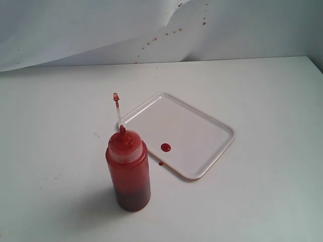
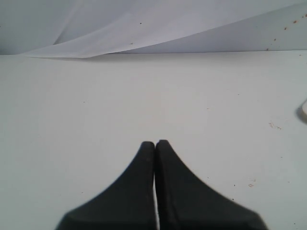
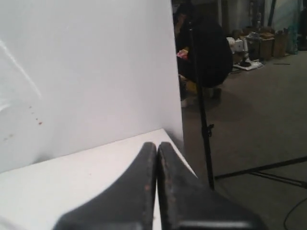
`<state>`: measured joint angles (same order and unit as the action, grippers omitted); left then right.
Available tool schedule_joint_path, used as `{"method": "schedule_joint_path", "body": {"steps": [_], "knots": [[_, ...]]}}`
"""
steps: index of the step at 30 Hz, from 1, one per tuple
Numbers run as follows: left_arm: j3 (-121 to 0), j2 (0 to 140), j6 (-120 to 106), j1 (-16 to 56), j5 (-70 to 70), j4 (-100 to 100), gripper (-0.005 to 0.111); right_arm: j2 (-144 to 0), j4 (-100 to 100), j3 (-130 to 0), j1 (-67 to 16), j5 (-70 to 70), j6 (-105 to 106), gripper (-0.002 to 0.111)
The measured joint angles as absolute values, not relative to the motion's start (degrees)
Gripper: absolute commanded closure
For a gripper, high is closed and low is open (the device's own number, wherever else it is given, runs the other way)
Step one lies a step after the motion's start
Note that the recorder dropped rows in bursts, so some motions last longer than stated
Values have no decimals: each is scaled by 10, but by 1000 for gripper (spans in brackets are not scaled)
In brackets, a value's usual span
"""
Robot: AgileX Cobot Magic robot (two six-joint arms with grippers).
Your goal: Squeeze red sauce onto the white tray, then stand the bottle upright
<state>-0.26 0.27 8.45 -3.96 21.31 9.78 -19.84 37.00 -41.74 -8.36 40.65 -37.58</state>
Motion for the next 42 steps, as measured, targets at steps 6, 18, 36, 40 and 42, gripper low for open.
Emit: {"method": "schedule_joint_path", "body": {"steps": [6, 18, 36, 40, 42], "knots": [[-3, 3, 85, -40, 213, 98, 107, -126, 180, -326, -84, 294, -84, 108], [-3, 3, 85, -40, 213, 98, 107, -19, 15, -75, -84, 84, 86, 108], [-3, 3, 85, -40, 213, 98, 107, -4, 17, -2, -26, 107, 74, 108], [-3, 3, 85, -40, 213, 98, 107, -4, 17, -2, -17, 122, 68, 108], [-3, 3, 85, -40, 213, 98, 107, -4, 17, -2, -20, 127, 57, 108]]}}
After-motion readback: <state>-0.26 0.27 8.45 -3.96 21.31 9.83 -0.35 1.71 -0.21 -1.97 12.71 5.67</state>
